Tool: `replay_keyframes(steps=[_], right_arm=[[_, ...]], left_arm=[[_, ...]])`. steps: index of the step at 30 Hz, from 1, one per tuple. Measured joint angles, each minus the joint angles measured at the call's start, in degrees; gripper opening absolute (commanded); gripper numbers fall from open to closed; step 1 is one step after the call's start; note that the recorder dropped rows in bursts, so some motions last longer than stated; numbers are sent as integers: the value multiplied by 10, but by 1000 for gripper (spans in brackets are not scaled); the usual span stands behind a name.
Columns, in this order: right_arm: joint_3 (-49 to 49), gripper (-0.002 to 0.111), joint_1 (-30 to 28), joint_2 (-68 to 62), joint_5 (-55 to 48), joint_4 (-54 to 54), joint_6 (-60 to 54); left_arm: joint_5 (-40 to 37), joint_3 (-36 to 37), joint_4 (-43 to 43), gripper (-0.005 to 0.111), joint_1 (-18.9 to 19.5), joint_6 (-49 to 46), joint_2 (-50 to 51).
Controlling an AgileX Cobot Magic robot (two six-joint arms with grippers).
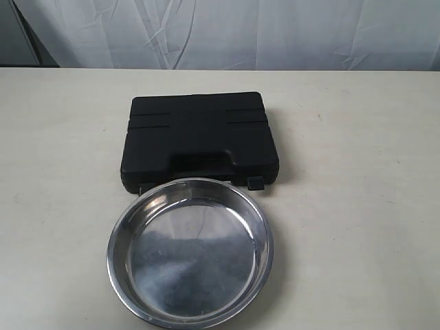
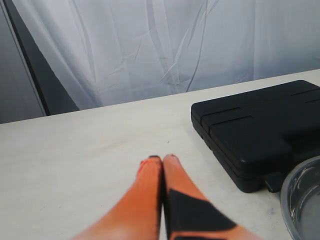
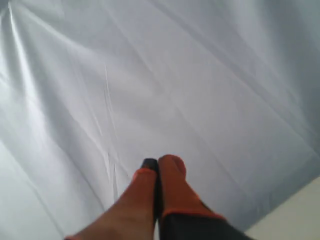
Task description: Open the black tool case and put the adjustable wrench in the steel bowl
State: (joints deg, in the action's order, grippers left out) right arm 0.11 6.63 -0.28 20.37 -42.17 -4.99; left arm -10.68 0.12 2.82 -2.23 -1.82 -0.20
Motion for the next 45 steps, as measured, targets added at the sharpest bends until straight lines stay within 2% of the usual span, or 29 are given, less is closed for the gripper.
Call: replay_keyframes(steps=[3,6,8,12,14,18,22,27,31,34,37,42,45], right_arm=[[0,0,0,0,71,-11,37],[7,0,0,1,46,2,135],[28,0,0,1,13,76,184],[105,-1,0,-50,3,316,236],[153,-1,0,-104,-6,381,250],[272,-1,2,-272,-93,482,261],[442,-1,54,-494,-288,539,232],[706,-1,161,-765,-565,503,50],[883,-1,214,-963,-717,379,-113],[988,-1,235,-1081,-815,298,-183],[1052,8,249,-1170,-874,270,-220],[1085,39,261,-1245,-896,265,-256],[1087,40,264,-1259,-899,265,-261]], left_arm=[[0,0,0,0,0,0,0],[0,0,0,0,0,0,0],[0,0,0,0,0,0,0],[0,0,0,0,0,0,0],[0,0,0,0,0,0,0],[0,0,0,0,0,0,0],[0,0,0,0,0,0,0],[0,0,0,0,0,0,0],[0,0,0,0,0,0,0],[0,0,0,0,0,0,0],[0,0,0,0,0,0,0],[0,0,0,0,0,0,0],[0,0,0,0,0,0,0]])
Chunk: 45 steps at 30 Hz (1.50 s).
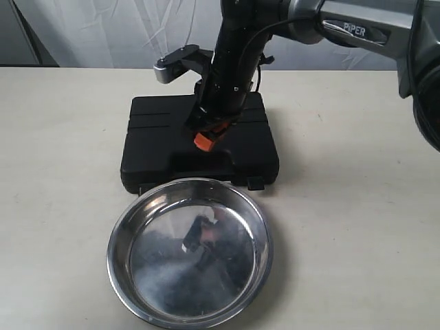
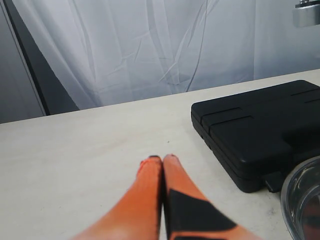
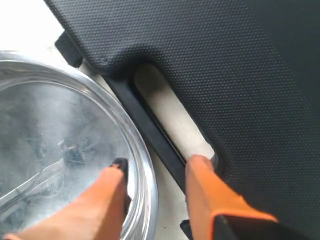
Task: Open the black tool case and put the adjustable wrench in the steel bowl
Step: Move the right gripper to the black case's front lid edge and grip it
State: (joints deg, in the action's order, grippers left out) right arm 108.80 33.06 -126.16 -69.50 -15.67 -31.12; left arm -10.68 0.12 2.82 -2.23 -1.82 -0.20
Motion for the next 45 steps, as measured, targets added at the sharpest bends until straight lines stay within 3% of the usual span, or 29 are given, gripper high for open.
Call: replay_keyframes(steps=[11,23,45], right_arm=[[2,37,26,-12,-3,5,-43],[2,37,75,-58,-3,105,-45],[9,37,71,-62,-4,150,-10]], left_arm=[[0,0,0,0,0,0,0],[0,0,0,0,0,0,0],[0,0,0,0,0,0,0]])
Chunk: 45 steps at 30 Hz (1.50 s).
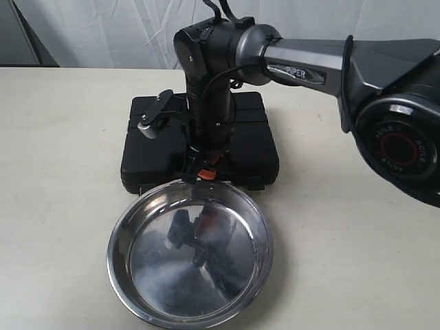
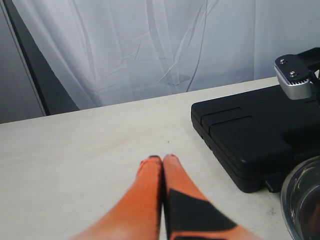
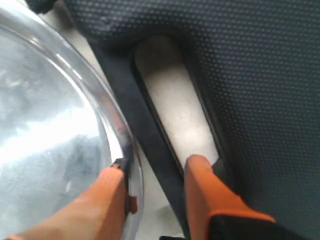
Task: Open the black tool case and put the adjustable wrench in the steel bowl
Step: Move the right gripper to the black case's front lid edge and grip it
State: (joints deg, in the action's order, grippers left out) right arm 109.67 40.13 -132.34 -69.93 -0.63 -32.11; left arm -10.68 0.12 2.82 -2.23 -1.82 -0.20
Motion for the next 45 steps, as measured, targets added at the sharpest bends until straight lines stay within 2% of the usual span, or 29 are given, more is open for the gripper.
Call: replay_keyframes(steps=[5,23,27,30,36,45], right_arm=[[0,37,-16,0,1,6,-1],[5,37,-16,-11,1,25,-29],[7,37,-7,-13,-1,34,-29],[8,37,16,-14,-1,96,1],[8,37,23,-15,9,142,44],[8,37,20,-17,14,127,10]], left_arm=[[0,0,0,0,0,0,0],[0,0,0,0,0,0,0],[0,0,0,0,0,0,0],[0,0,0,0,0,0,0],[0,0,0,0,0,0,0],[0,0,0,0,0,0,0]])
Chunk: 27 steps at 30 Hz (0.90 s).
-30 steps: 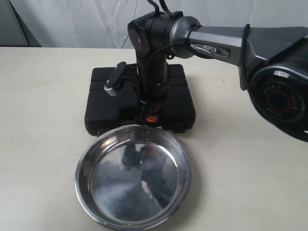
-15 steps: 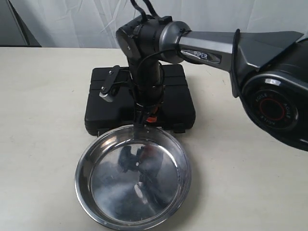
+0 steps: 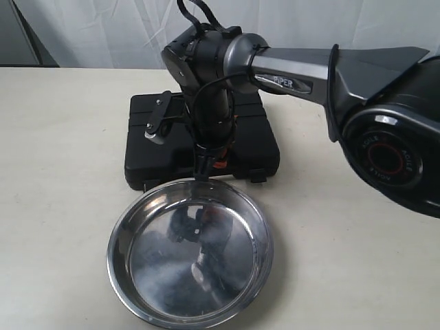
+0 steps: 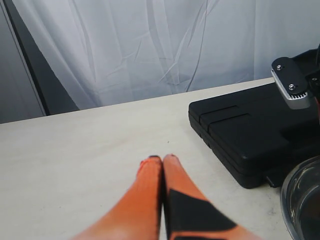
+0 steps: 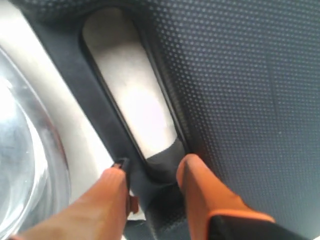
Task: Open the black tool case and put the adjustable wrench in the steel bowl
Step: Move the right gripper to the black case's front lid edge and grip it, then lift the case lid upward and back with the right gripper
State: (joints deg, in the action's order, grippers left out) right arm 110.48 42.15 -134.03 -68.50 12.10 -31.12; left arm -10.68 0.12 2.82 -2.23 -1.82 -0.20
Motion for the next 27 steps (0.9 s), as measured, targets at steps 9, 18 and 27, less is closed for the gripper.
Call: replay_keyframes(steps=[9,18,27], right_arm=[[-1,37,-2,-5,-4,-31,-36],[-2,37,-2,-18,17,-43,-44],[-2,0,-2,-18,16,-46,-57]], left_arm=[[0,0,0,0,0,0,0],[0,0,0,0,0,0,0],[0,0,0,0,0,0,0]])
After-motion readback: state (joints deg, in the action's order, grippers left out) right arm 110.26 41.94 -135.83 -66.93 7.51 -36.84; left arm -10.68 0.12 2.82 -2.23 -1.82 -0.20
